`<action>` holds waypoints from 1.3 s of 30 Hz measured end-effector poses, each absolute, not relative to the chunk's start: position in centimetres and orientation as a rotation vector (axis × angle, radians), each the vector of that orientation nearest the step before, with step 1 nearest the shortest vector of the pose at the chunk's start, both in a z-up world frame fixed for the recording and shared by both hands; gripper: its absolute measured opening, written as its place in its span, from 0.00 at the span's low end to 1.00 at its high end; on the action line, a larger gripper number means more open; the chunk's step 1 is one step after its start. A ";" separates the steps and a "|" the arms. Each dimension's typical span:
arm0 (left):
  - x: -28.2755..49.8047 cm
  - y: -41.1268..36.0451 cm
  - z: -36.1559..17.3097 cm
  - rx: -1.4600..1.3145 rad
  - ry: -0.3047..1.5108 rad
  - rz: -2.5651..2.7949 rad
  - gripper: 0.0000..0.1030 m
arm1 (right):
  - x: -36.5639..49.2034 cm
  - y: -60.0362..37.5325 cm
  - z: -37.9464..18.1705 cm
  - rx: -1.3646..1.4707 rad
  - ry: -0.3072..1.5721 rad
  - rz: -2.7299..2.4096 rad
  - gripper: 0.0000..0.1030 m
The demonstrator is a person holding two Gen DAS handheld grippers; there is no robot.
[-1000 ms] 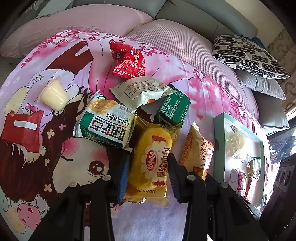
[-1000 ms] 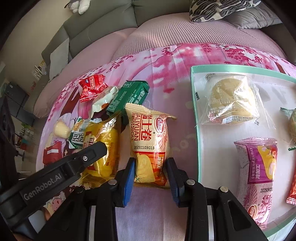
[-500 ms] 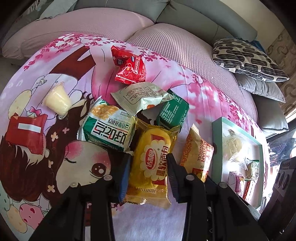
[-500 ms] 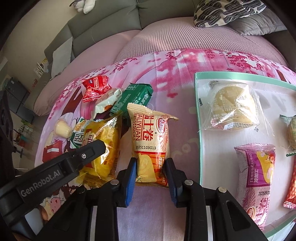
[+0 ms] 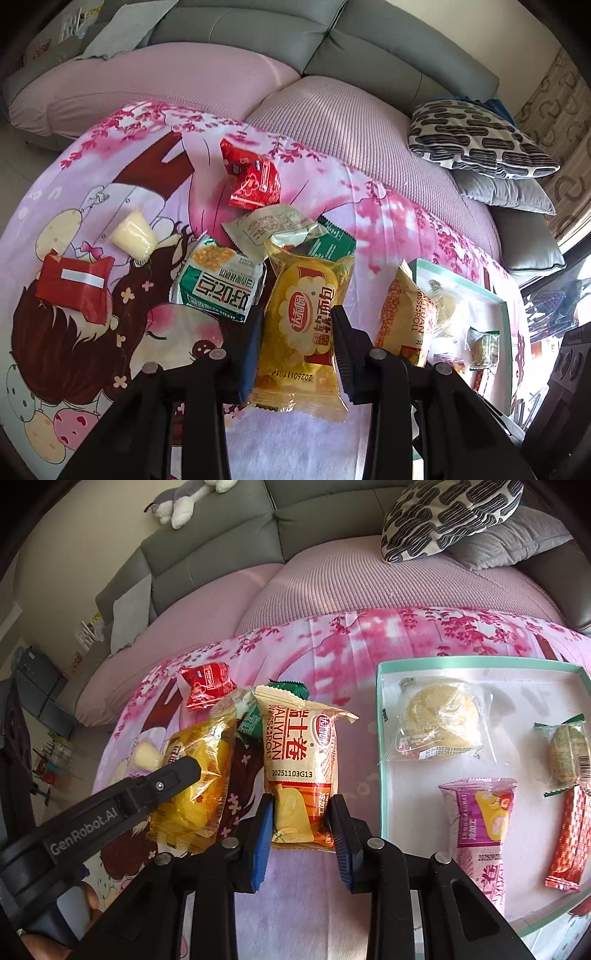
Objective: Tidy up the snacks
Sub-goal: 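Lift the yellow-red cake pack with the right gripper while the left gripper grasps the yellow cake pack, then carry both cake packs over the white tray and open both grippers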
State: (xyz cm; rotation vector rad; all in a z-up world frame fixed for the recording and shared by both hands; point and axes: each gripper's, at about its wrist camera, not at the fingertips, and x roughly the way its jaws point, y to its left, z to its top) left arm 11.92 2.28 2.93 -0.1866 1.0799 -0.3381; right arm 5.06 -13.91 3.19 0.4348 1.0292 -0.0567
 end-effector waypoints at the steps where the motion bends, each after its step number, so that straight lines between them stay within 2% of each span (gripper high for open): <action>1: 11.8 2.3 3.3 -0.187 1.069 -0.340 0.37 | 5.0 -13.9 3.5 0.434 1.025 -0.058 0.32; 18: 10.4 0.6 5.9 -0.157 1.005 -0.368 0.37 | 2.9 -17.7 6.1 0.460 0.973 -0.128 0.31; 39: 4.0 -11.5 8.1 0.043 0.926 -0.662 0.37 | -4.7 -32.1 8.5 0.572 0.861 -0.534 0.31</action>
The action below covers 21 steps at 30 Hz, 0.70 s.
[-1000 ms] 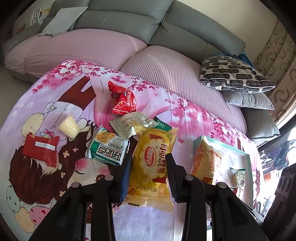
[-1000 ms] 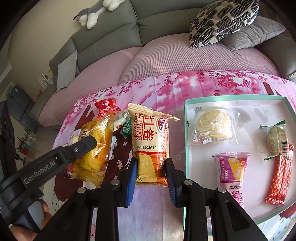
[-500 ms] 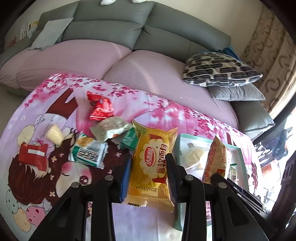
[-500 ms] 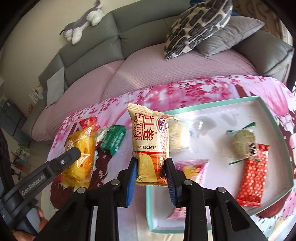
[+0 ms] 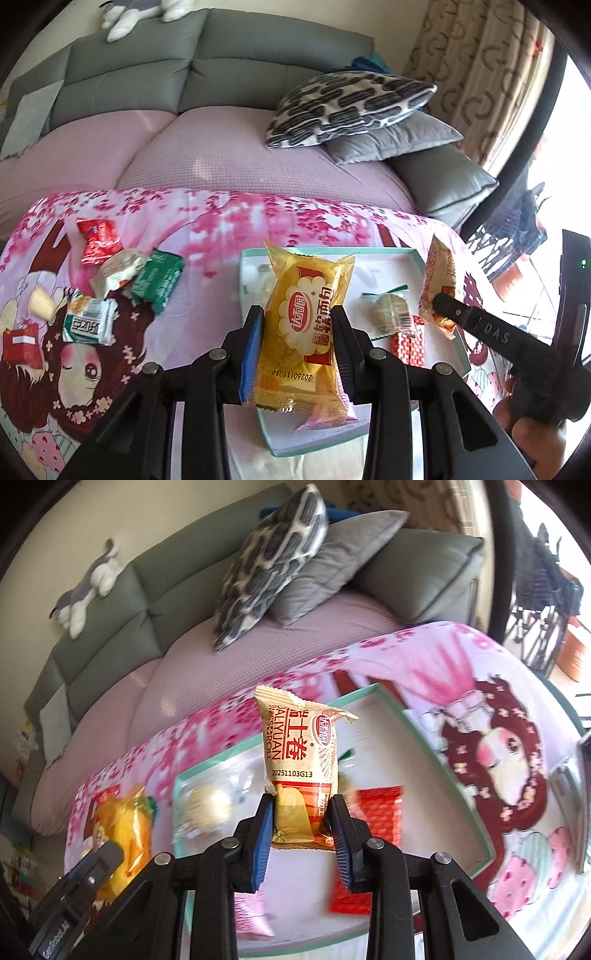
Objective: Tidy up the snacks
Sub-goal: 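Carry both cake packs over the white tray and open both grippers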
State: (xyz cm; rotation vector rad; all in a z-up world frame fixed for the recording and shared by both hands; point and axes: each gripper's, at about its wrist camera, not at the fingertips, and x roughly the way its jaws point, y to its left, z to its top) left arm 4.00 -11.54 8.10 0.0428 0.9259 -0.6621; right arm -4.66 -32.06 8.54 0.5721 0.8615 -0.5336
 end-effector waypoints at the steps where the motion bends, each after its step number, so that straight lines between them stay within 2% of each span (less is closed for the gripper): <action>1: 3.8 -12.0 8.1 0.050 0.923 -0.671 0.37 | -5.0 -32.5 8.6 0.574 0.856 -0.546 0.31; 10: 3.1 -14.6 7.8 0.096 0.904 -0.707 0.37 | -6.1 -34.5 8.4 0.580 0.839 -0.580 0.31; 21: 3.8 -18.1 6.1 0.152 0.908 -0.729 0.37 | -5.3 -36.7 4.8 0.627 0.906 -0.588 0.31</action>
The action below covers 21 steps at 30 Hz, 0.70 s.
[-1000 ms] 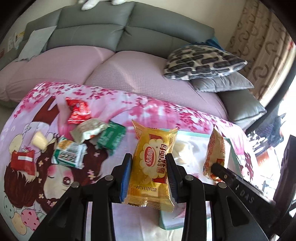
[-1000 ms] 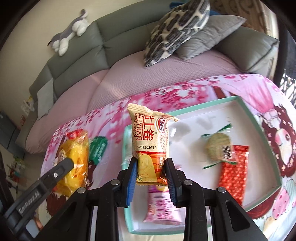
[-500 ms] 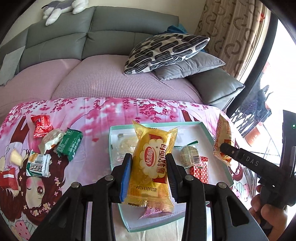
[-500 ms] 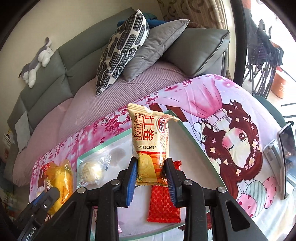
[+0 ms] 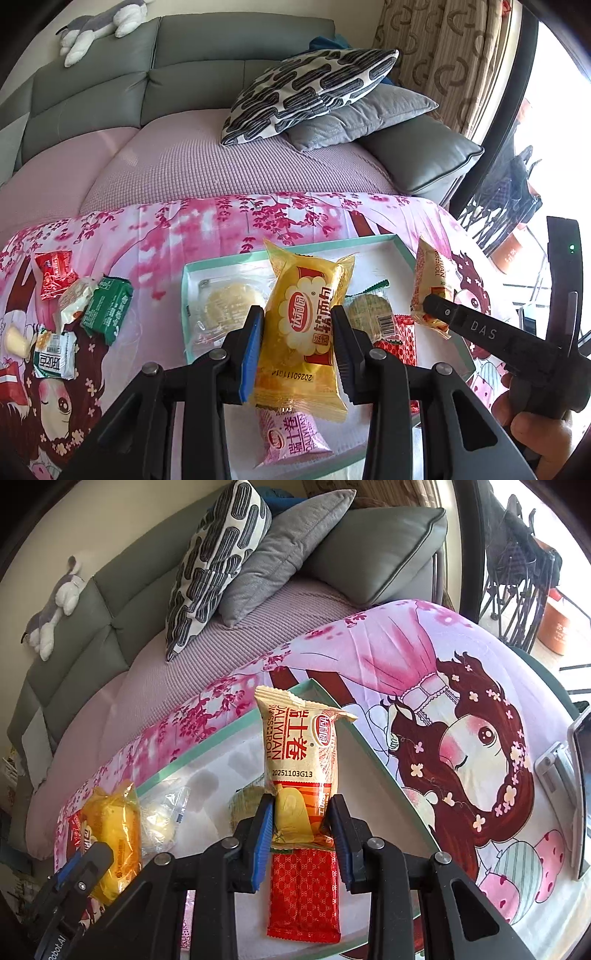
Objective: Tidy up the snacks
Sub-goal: 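Carry both cake packs over the white tray and open both grippers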
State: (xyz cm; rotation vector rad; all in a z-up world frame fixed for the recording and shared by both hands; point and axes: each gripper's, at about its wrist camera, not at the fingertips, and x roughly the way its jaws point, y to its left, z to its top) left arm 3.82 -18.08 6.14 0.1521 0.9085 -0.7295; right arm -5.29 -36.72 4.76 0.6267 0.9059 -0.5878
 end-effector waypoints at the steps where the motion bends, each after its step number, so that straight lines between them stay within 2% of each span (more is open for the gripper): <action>1: 4.0 -18.4 5.9 0.157 0.910 -0.729 0.37 | -5.2 -36.8 4.6 0.620 0.908 -0.589 0.31; 9: 4.5 -20.4 4.3 0.173 0.907 -0.749 0.37 | -3.9 -36.8 4.4 0.538 0.894 -0.596 0.32; 21: 4.5 -21.7 2.6 0.209 0.918 -0.755 0.37 | -3.4 -37.7 3.0 0.580 0.934 -0.603 0.32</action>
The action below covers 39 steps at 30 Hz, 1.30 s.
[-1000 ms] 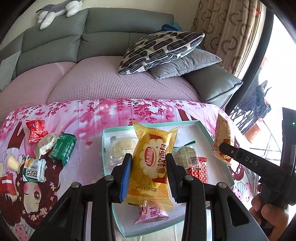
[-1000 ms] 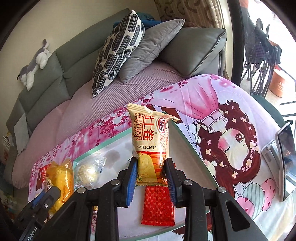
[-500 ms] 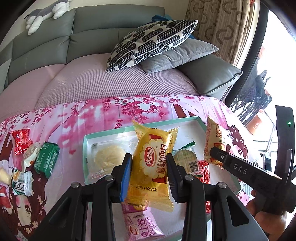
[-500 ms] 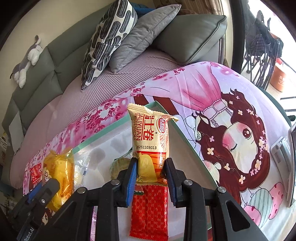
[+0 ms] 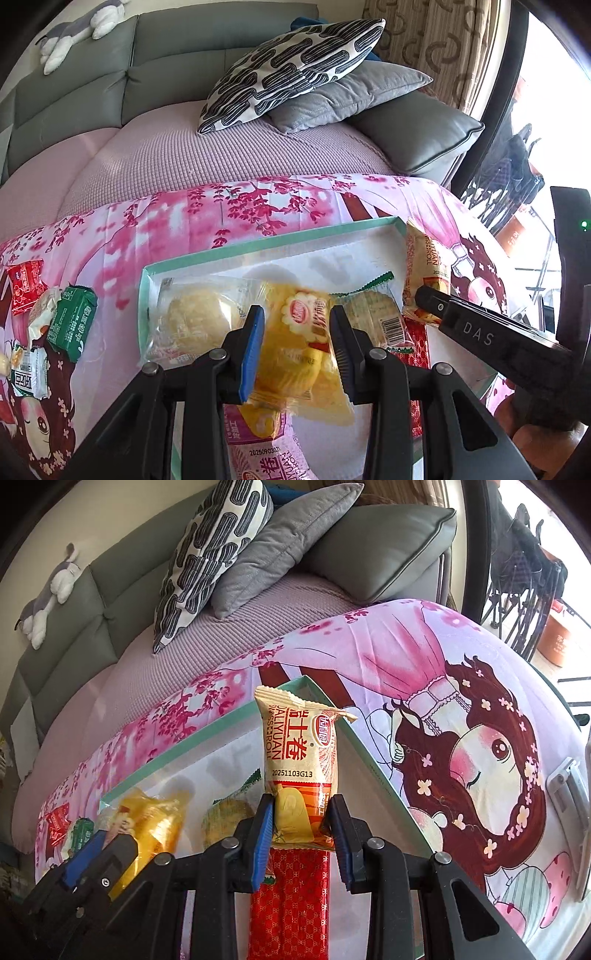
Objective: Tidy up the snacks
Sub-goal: 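Carry both cake packs over the white tray and open both grippers, then move both open grippers back toward the remaining snack pile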
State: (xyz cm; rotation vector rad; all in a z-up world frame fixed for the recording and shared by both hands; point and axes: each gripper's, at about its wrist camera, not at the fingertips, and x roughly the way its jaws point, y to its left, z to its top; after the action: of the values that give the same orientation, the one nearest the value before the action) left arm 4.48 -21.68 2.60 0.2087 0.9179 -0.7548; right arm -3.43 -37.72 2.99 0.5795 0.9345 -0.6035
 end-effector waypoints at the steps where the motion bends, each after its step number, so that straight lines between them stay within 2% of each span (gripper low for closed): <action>1: 4.5 -21.7 2.5 0.211 0.920 -0.755 0.37 | -3.4 -37.7 2.9 0.578 0.937 -0.604 0.32; 7: 4.4 -21.8 2.6 0.215 0.929 -0.751 0.38 | -3.3 -37.7 3.0 0.563 0.950 -0.615 0.32; 9: 4.5 -21.7 2.7 0.215 0.941 -0.742 0.45 | -3.3 -37.5 3.1 0.551 0.960 -0.613 0.32; 12: 4.5 -21.4 2.9 0.210 0.961 -0.729 0.54 | -3.2 -37.3 3.3 0.540 0.980 -0.620 0.47; 13: 4.6 -21.2 3.0 0.207 0.969 -0.721 0.55 | -3.3 -37.3 3.3 0.544 0.987 -0.621 0.58; 14: 4.7 -21.0 3.1 0.204 0.976 -0.710 0.56 | -3.3 -37.2 3.3 0.548 0.989 -0.619 0.62; 17: 5.0 -20.4 3.3 0.197 1.002 -0.670 0.58 | -3.3 -37.0 3.5 0.534 1.004 -0.610 0.66; 20: 5.6 -19.6 3.1 0.178 1.043 -0.618 0.72 | -3.3 -36.6 3.8 0.511 1.013 -0.610 0.75; 26: 6.3 -18.2 3.2 0.143 1.068 -0.579 0.73 | -3.3 -35.7 4.4 0.479 1.028 -0.597 0.82; 29: 6.6 -17.5 3.2 0.135 1.071 -0.553 0.82 | -3.3 -35.2 4.7 0.463 1.033 -0.588 0.83; 39: 7.7 -15.1 2.8 0.123 1.082 -0.484 0.82 | -3.3 -33.0 4.9 0.424 1.095 -0.558 0.83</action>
State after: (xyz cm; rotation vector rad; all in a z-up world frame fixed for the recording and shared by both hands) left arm 7.75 -15.07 2.83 0.1227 1.0822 -0.4840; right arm -3.27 -33.02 4.92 0.4240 1.0955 -0.5576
